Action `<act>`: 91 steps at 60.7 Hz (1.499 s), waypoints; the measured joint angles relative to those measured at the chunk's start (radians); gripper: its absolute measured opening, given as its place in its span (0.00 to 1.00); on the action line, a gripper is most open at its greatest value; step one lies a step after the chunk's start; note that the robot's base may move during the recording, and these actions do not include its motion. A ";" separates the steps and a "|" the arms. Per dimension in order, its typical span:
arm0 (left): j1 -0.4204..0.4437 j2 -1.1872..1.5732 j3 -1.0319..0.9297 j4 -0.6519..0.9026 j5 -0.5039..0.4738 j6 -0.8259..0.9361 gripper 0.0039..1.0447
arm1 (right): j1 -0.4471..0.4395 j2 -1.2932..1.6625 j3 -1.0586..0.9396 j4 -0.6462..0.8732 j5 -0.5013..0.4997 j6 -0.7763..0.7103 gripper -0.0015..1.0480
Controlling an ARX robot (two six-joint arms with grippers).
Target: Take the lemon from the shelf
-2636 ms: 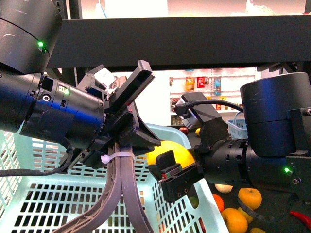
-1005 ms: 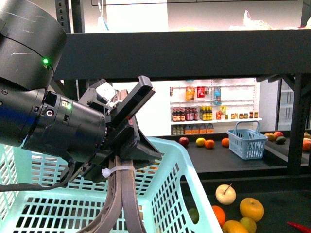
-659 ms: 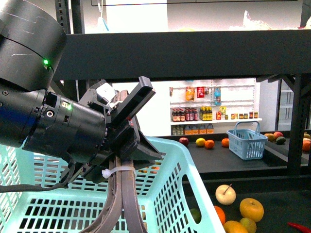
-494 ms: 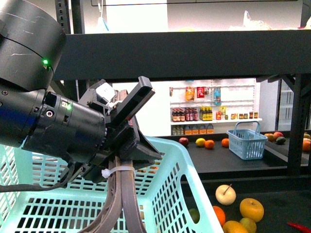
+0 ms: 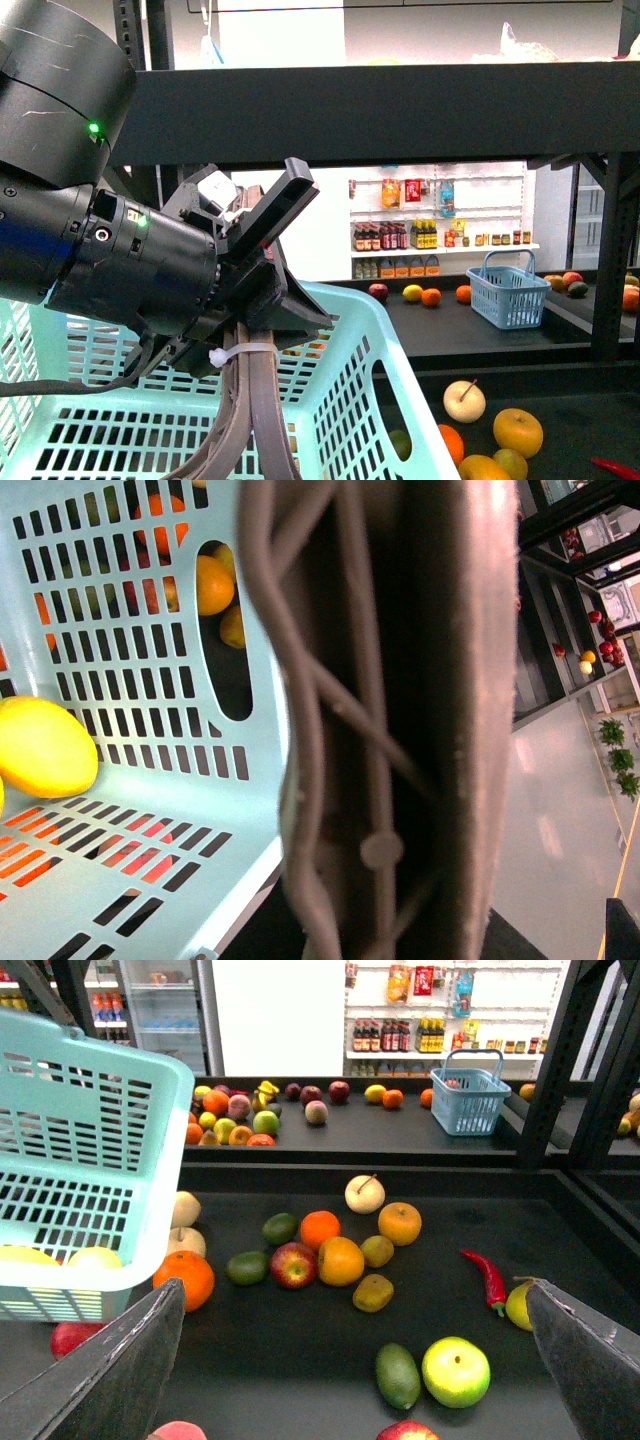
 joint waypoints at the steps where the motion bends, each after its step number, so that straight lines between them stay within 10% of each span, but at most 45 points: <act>1: 0.000 0.000 0.000 0.000 0.000 0.000 0.12 | 0.000 0.000 0.000 0.000 0.000 0.000 0.98; 25: 0.030 0.014 0.015 0.016 -0.148 -0.109 0.12 | 0.000 0.000 0.000 0.000 0.000 0.000 0.98; 52: 0.424 0.014 0.017 0.414 -0.500 -0.635 0.11 | 0.000 0.000 0.000 0.000 0.000 0.000 0.98; 91: 0.678 0.106 -0.016 0.600 -0.401 -0.877 0.11 | 0.000 -0.001 0.000 0.000 0.000 0.000 0.98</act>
